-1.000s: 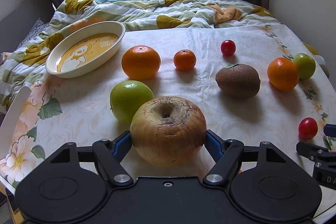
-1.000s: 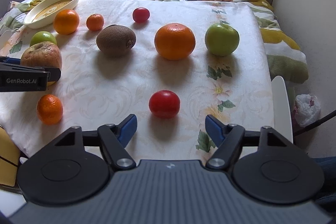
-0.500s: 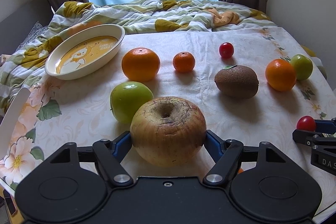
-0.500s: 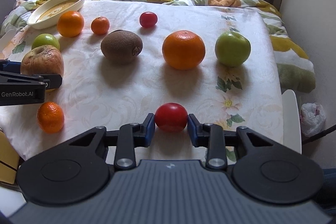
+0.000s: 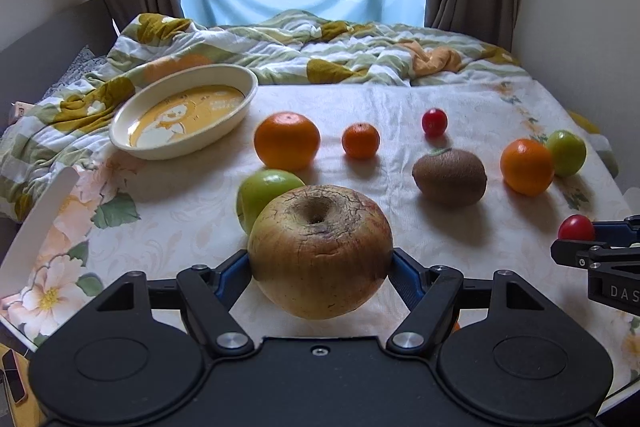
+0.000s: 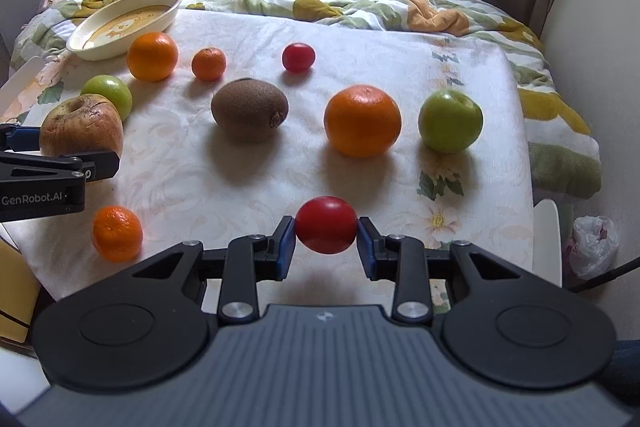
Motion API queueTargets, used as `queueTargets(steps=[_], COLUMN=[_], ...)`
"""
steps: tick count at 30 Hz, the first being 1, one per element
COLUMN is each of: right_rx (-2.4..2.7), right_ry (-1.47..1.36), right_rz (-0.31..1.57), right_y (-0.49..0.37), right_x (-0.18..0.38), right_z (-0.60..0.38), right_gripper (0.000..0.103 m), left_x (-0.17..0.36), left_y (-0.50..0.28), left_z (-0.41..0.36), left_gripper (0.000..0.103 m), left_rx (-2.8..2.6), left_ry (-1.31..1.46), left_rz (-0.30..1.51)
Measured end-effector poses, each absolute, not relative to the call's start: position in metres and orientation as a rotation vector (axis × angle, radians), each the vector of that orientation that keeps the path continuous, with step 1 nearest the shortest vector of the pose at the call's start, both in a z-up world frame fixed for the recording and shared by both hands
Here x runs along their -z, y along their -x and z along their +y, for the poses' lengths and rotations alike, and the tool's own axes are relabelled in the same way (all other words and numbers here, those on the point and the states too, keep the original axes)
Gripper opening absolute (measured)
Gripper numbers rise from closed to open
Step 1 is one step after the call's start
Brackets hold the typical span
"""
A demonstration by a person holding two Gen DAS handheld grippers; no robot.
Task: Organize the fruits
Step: 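Carry the apple with the left tool while the right tool carries the tomato toward the duck dish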
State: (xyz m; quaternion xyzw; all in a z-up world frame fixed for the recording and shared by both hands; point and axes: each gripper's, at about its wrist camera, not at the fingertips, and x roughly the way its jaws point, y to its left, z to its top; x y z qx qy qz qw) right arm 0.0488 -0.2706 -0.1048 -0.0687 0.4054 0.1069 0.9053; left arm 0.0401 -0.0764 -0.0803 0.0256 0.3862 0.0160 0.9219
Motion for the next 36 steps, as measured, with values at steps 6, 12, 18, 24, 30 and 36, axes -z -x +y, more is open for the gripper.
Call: queueTargets(steps=[6, 12, 18, 24, 30, 36], right_rx=[-0.244, -0.283, -0.312, -0.322, -0.333, -0.335], right_ry=[0.155, 0.168, 0.17, 0.148, 0.12, 0.124], right_rz=[0.81, 0.785, 0.766, 0.767, 0.775, 0.773], right_y=[-0.05, -0.056, -0.069, -0.094, -0.125, -0.162], right_x=[0.081, 0.054, 0.029, 0.011, 0.0, -0.001], right_z=[-0.263, -0.244, -0.209, -0.163, -0.113, -0.064], right_gripper=[0.049, 0.049, 0.049, 0.049, 0.049, 0.048], left_x=[0.053, 0.027, 0.008, -0.005, -0.01, -0.002], left_y=[-0.036, -0.042, -0.06, -0.089, -0.124, -0.164], left_z=[-0.062, -0.033, 0.003, 0.047, 0.086, 0.116], left_gripper=[0.078, 0.078, 0.078, 0.077, 0.078, 0.078], left_rx=[-0.064, -0.097, -0.099, -0.075, -0.039, 0.012], left_ry=[-0.012, 0.009, 0.007, 0.001, -0.014, -0.034], left_rz=[0.758, 0.716, 0.698, 0.706, 0.711, 0.732])
